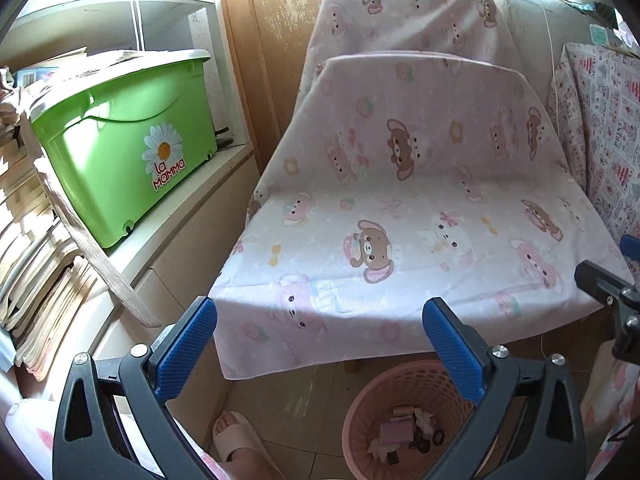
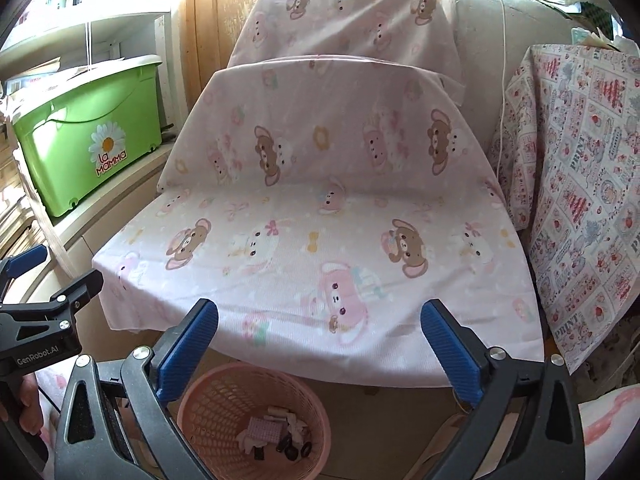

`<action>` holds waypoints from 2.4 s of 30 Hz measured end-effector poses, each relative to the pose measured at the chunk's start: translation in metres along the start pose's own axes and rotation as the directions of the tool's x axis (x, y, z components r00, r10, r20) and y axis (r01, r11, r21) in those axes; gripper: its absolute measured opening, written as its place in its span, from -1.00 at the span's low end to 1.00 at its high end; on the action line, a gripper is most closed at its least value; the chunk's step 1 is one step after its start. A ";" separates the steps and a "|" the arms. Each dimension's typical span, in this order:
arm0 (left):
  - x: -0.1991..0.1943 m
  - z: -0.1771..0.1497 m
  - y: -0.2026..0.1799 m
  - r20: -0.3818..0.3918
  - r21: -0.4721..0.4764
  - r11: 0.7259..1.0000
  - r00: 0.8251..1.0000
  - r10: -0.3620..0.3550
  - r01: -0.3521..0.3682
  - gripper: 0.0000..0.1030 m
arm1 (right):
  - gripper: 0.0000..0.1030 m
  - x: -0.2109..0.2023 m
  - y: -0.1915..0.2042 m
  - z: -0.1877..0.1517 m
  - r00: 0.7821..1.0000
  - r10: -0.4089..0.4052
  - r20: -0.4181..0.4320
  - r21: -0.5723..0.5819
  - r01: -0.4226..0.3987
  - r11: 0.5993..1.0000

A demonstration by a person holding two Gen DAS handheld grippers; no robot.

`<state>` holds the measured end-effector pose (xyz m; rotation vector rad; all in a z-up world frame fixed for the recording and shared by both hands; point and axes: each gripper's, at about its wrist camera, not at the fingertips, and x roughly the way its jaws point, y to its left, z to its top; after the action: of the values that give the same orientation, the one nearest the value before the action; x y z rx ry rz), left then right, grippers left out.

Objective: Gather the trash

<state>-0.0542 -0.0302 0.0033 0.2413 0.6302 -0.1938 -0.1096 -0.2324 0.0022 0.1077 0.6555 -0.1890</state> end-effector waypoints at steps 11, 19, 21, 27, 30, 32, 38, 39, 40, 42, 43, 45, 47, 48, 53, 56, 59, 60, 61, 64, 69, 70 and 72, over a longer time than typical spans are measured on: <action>0.004 -0.002 -0.003 -0.011 0.008 1.000 1.000 0.016 -0.016 0.98 | 0.99 0.006 0.003 -0.003 1.000 -0.004 -0.029 -0.030 0.003 1.000; 0.002 -0.002 0.000 -0.002 0.001 1.000 1.000 0.025 -0.025 0.98 | 0.99 0.008 -0.005 -0.002 0.999 -0.007 -0.041 0.013 0.007 1.000; 0.002 -0.002 0.000 -0.001 0.000 1.000 1.000 0.026 -0.026 0.98 | 0.99 0.008 -0.006 -0.001 0.999 -0.009 -0.040 0.015 0.010 1.000; 0.003 -0.002 0.002 -0.003 -0.003 1.000 1.000 0.030 -0.030 0.98 | 0.99 0.008 -0.006 -0.001 0.999 -0.010 -0.039 0.013 0.010 1.000; 0.002 -0.002 0.002 -0.001 -0.002 0.999 0.999 0.033 -0.033 0.98 | 0.99 0.007 -0.006 -0.001 0.999 -0.008 -0.039 0.010 0.009 1.000; 0.003 -0.002 0.003 -0.001 -0.001 0.999 0.999 0.035 -0.035 0.98 | 0.99 0.007 -0.005 -0.002 0.999 -0.007 -0.038 0.006 0.008 1.000; 0.003 -0.002 0.003 -0.002 0.002 0.999 0.999 0.037 -0.037 0.98 | 0.99 0.007 -0.002 -0.002 0.999 -0.010 -0.040 0.000 0.010 1.000; 0.003 -0.002 0.003 -0.002 0.003 0.999 0.999 0.038 -0.038 0.98 | 0.99 0.007 -0.001 -0.002 0.999 -0.011 -0.040 -0.002 0.011 1.000; 0.004 -0.002 0.003 -0.003 0.004 0.999 0.999 0.037 -0.037 0.98 | 0.99 0.007 -0.001 -0.002 0.999 -0.015 -0.040 -0.003 0.015 1.000; 0.004 -0.002 0.003 -0.004 0.004 0.999 0.999 0.039 -0.038 0.98 | 0.99 0.008 -0.001 -0.002 0.999 -0.016 -0.042 -0.004 0.016 1.000; 0.004 -0.002 0.003 -0.004 0.004 0.999 0.999 0.039 -0.039 0.98 | 0.99 0.008 -0.001 -0.003 0.999 -0.016 -0.045 -0.003 0.016 1.000; 0.004 -0.003 0.004 -0.005 0.006 0.999 0.999 0.039 -0.039 0.98 | 0.99 0.009 -0.002 -0.003 0.999 -0.013 -0.048 0.001 0.013 1.000; 0.005 -0.003 0.004 -0.008 0.006 0.999 0.999 0.038 -0.038 0.98 | 0.99 0.009 -0.003 -0.003 0.999 -0.012 -0.049 0.003 0.012 1.000; 0.005 -0.003 0.004 -0.009 0.006 0.999 0.999 0.037 -0.037 0.98 | 0.99 0.009 -0.003 -0.003 0.999 -0.012 -0.049 0.003 0.012 1.000; 0.006 -0.004 0.005 -0.014 0.002 0.999 0.999 0.036 -0.036 0.98 | 0.99 0.009 -0.003 -0.003 0.999 -0.025 -0.047 -0.001 0.025 1.000; 0.006 -0.004 0.005 -0.015 0.003 0.999 0.999 0.037 -0.037 0.98 | 0.99 0.009 -0.004 -0.003 0.998 -0.025 -0.052 0.003 0.025 1.000; 0.005 -0.004 0.006 -0.020 -0.001 0.999 0.999 0.036 -0.036 0.98 | 0.99 0.008 -0.004 -0.004 0.998 -0.021 -0.055 0.005 0.021 1.000; 0.004 -0.004 0.006 -0.016 0.002 0.999 0.999 0.042 -0.042 0.98 | 0.99 0.008 -0.004 -0.004 0.998 -0.020 -0.055 0.003 0.021 1.000; 0.003 -0.004 0.005 -0.009 0.009 0.999 0.999 0.051 -0.051 0.98 | 0.99 0.008 -0.003 -0.004 0.998 -0.022 -0.054 0.001 0.022 1.000; 0.000 -0.004 0.003 0.009 0.023 0.998 0.998 0.056 -0.056 0.98 | 0.99 0.009 -0.002 -0.005 0.998 -0.025 -0.057 -0.008 0.025 1.000; -0.003 -0.002 0.006 0.022 -0.006 1.000 0.999 0.025 -0.025 0.98 | 0.99 0.011 -0.003 -0.004 0.998 -0.022 -0.062 -0.004 0.022 1.000; -0.003 -0.002 0.006 0.022 -0.006 1.000 0.999 0.026 -0.025 0.98 | 0.99 0.011 -0.004 -0.004 0.998 -0.020 -0.062 -0.003 0.020 1.000; -0.003 -0.001 0.006 0.021 -0.009 1.000 0.999 0.025 -0.024 0.98 | 0.99 0.011 -0.004 -0.004 0.998 -0.021 -0.061 -0.007 0.020 1.000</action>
<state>-0.0555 -0.0238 0.0053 0.2383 0.6065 -0.1699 -0.1041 -0.2369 -0.0080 0.1011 0.7178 -0.2041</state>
